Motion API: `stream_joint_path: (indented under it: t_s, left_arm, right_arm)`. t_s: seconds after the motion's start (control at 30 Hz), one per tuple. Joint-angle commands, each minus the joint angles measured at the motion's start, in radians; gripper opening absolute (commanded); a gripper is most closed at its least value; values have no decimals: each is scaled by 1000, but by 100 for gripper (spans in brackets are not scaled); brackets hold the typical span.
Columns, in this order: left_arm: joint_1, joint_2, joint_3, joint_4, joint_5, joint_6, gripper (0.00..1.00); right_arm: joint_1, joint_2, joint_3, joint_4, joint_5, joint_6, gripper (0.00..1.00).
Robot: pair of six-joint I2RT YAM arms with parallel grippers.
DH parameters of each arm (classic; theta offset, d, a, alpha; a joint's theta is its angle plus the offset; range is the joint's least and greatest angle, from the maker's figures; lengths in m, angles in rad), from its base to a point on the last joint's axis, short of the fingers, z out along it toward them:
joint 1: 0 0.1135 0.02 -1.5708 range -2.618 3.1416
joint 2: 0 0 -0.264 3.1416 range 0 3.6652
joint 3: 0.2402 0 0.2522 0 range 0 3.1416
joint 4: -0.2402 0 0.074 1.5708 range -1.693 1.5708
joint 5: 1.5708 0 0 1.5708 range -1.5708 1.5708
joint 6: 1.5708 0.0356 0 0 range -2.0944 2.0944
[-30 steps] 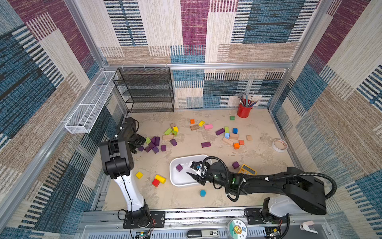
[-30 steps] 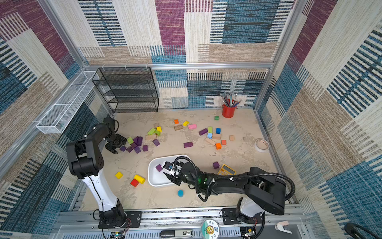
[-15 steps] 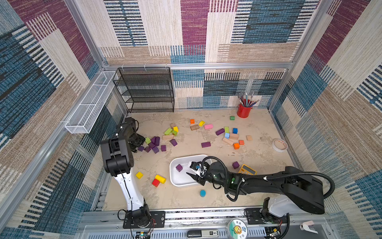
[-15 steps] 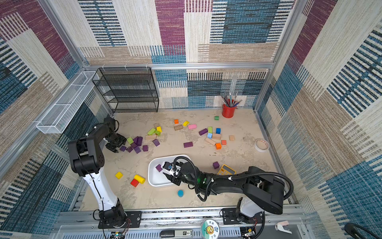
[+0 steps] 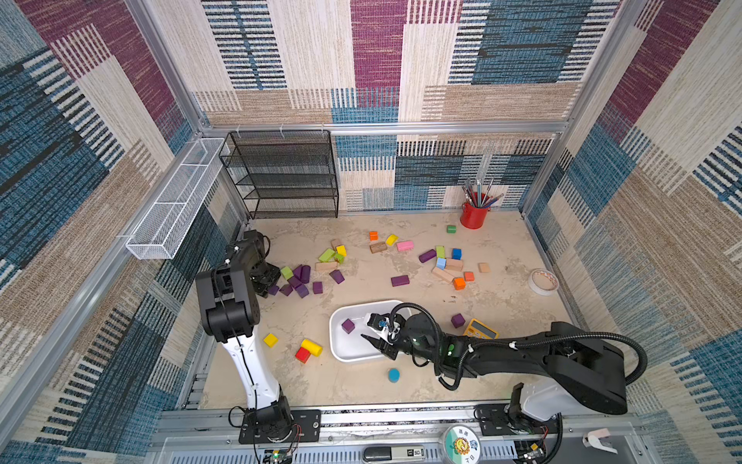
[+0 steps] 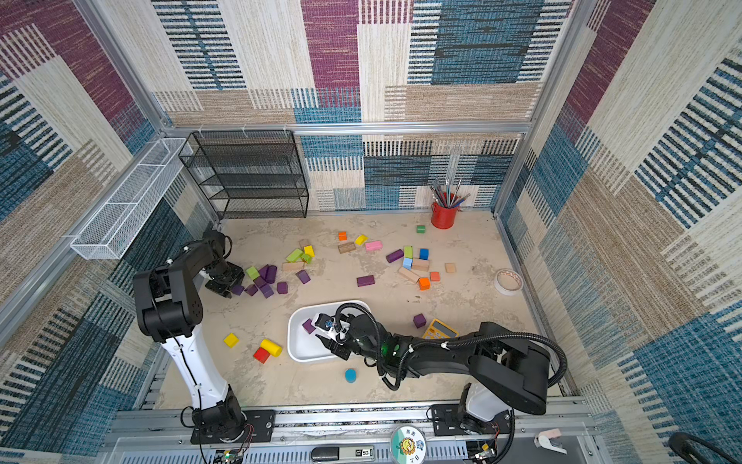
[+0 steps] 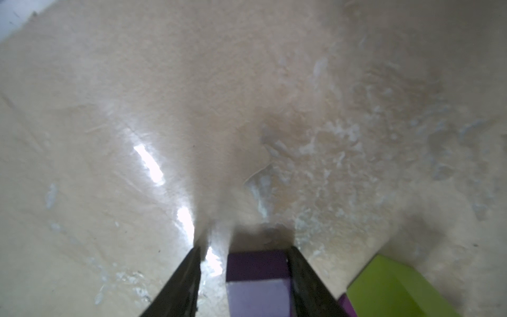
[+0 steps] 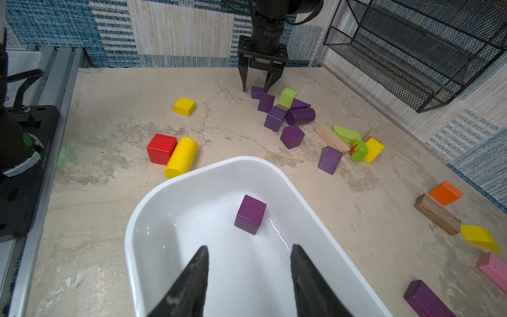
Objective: Pick purple bricks into the storage bin
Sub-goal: Pick up the building block from the center of the board.
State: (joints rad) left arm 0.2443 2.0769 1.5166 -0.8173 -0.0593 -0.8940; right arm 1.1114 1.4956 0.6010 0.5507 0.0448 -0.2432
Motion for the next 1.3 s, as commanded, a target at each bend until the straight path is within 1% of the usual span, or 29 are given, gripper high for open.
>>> stream_joint_path:
  t_s: [0.0,0.1,0.17,0.27,0.6,0.83,1.27]
  left_arm:
    - [0,0,-14,-10,3,-36,47]
    - [-1,0,-14,-10,3,-37,44]
    - [-3,-2,-10,-10,18,-28,39]
    - [-2,-8,-5,-9,40,-15,35]
    - [-5,-51,-22,-10,65,-1,34]
    - [-12,-85,-53,-10,114,15,33]
    - [-25,-181,-154,-6,87,44,31]
  right_arm:
    - [1,-6,3,18,3,6,50]
    - [2,-5,3,18,6,6,50]
    - [2,-5,3,18,8,5,50]
    - [2,-8,2,21,9,8,50]
    - [2,-27,-14,43,16,14,49]
    - [2,-54,-35,74,40,23,49]
    - [1,-54,-40,90,70,30,49]
